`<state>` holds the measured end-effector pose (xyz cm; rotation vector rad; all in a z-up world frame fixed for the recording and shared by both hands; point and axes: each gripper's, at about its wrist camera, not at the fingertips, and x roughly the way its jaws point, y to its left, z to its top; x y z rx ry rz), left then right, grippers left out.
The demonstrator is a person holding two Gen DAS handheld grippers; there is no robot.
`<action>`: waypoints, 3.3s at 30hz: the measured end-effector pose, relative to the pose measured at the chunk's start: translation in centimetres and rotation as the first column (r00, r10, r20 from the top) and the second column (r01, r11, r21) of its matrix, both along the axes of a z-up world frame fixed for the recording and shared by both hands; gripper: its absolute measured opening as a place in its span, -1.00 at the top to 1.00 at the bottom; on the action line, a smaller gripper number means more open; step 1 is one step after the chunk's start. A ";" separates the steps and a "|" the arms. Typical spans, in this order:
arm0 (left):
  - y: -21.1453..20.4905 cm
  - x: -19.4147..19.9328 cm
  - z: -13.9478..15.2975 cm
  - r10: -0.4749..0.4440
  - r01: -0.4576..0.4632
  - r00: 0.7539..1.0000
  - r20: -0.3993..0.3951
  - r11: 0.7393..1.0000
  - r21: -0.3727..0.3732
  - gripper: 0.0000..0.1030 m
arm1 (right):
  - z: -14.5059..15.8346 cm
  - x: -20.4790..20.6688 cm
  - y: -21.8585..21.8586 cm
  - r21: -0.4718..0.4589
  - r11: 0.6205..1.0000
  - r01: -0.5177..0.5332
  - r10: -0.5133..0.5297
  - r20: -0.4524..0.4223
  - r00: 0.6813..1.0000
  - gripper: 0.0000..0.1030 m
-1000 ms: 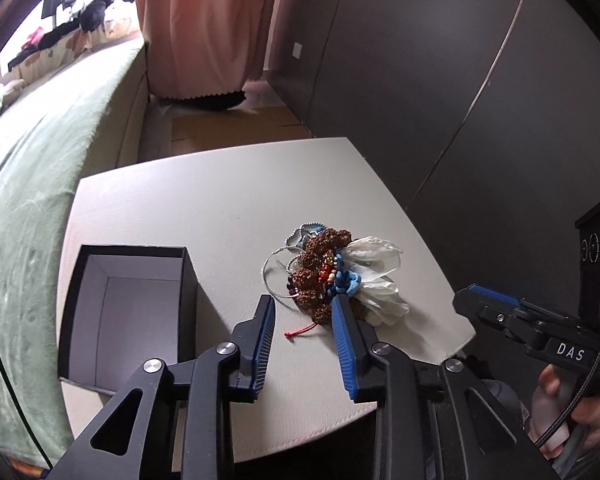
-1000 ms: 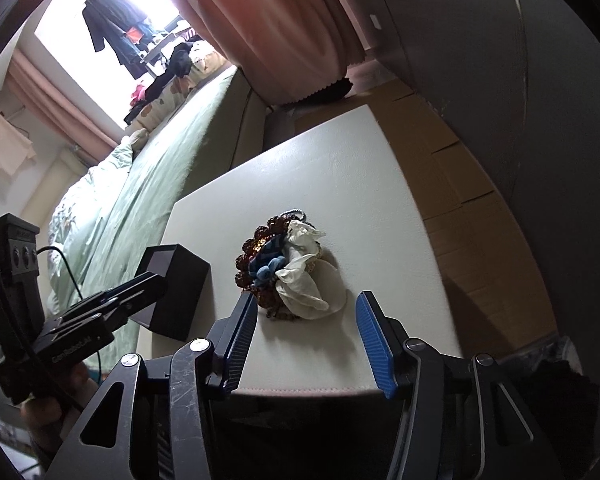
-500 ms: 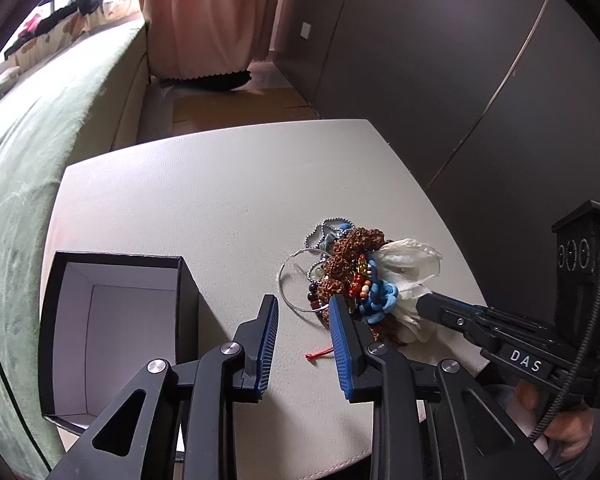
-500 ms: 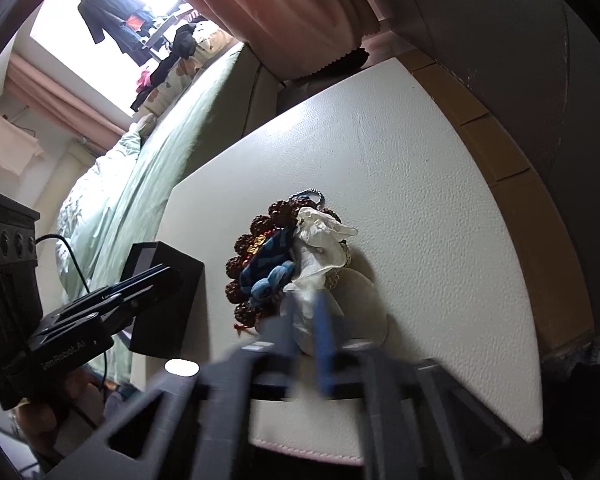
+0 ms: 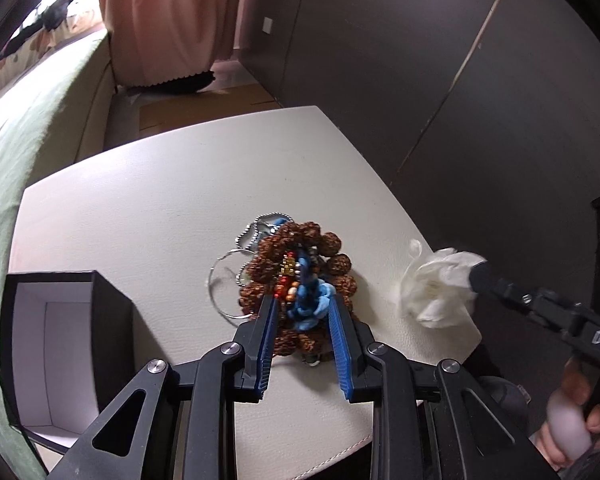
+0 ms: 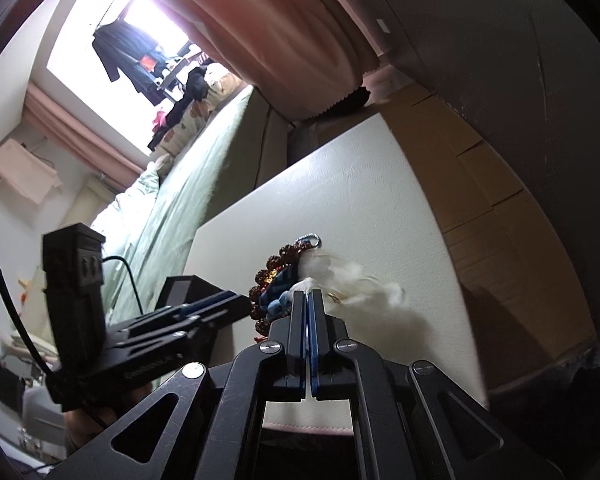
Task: Organize jewelry
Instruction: 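Carry blue strand toward black box with left tool while right tool drops cloth in, then release the blue strand into the black box with the left tool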
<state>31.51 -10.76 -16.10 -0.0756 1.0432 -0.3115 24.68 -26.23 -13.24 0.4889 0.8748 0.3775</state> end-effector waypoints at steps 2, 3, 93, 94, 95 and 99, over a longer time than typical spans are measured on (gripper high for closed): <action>-0.7 0.2 -0.4 -0.014 0.014 1.000 -0.010 1.000 0.011 0.46 | 0.6 -0.5 -0.4 -0.006 1.000 0.009 -0.009 0.010 1.000 0.95; -1.0 0.3 -0.5 -0.018 0.018 1.000 -0.013 1.000 0.014 0.46 | 0.8 -0.6 -0.5 -0.009 1.000 0.012 -0.012 0.013 1.000 0.95; 18.2 -6.1 8.7 0.273 -0.259 0.961 0.045 0.945 -0.201 0.39 | 5.6 1.0 12.6 -0.099 0.989 -0.112 0.110 -0.022 0.994 -0.32; 18.0 -5.6 8.8 0.275 -0.264 0.961 0.034 0.944 -0.196 0.26 | 5.8 1.0 12.0 -0.103 0.989 -0.104 0.102 -0.024 0.994 -0.32; 17.8 -5.3 9.1 0.282 -0.272 0.959 0.030 0.944 -0.188 -0.08 | 6.0 1.1 11.4 -0.109 0.989 -0.096 0.094 -0.028 0.995 -0.32; 17.2 -5.3 10.0 0.320 -0.297 0.942 0.096 0.933 -0.202 -0.61 | 6.6 0.7 9.3 -0.105 0.992 -0.067 0.067 -0.007 0.998 -0.32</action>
